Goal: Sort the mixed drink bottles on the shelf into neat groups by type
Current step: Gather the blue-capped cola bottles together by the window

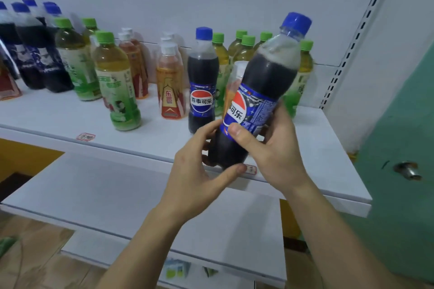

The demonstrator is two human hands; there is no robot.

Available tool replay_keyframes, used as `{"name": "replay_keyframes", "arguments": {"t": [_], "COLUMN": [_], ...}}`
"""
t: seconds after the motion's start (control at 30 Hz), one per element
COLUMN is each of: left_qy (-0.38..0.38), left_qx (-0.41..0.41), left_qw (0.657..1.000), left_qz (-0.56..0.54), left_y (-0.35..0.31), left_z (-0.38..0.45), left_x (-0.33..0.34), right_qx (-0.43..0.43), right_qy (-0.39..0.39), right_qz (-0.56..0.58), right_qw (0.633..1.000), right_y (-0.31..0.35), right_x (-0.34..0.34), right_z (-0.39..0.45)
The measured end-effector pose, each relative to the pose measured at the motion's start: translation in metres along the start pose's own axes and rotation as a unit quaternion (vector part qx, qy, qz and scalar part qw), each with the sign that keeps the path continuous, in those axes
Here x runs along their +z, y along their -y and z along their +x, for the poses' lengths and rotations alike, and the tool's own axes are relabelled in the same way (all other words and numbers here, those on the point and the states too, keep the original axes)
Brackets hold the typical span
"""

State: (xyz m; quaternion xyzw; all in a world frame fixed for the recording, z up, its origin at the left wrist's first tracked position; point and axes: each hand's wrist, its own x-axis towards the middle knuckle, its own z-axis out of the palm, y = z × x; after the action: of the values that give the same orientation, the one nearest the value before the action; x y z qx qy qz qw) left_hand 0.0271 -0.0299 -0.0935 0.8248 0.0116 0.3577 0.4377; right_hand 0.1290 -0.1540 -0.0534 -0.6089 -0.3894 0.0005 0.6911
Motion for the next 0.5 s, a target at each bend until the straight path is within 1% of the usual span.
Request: {"name": "replay_keyframes", "arguments": {"t": [0.13, 0.2, 0.3, 0.37, 0.5], "left_qy": [-0.044, -0.066, -0.081, -0.087, -0.139], "left_qx": [0.004, 0.005, 0.0, -0.019, -0.055], "left_qw": [0.998, 0.995, 0.99, 0.988, 0.978], "left_qz": [0.049, 0.071, 0.112, 0.124, 0.146], "left_y": [0.015, 0.024, 0.041, 0.055, 0.082], "left_z": [-0.002, 0.002, 0.011, 0.016, 0.019], "left_x": [-0.048, -0.079, -0.128, -0.152, -0.171], "right_qx": [0.0, -0.013, -0.021, -0.029, -0.074], "right_qy": [0.025, 0.049, 0.087, 0.113, 0.099], "right_qz": [0.017, 0.01, 0.018, -0.012, -0.113], "right_qw": [1.0, 0.999, 0.996, 0.993, 0.986], "right_y": [0.014, 0.024, 0.034, 0.033, 0.028], "right_x": [0.042, 0.063, 0.097, 0.123, 0.168], "right_z": [0.027, 0.047, 0.071, 0.082, 0.096]}}
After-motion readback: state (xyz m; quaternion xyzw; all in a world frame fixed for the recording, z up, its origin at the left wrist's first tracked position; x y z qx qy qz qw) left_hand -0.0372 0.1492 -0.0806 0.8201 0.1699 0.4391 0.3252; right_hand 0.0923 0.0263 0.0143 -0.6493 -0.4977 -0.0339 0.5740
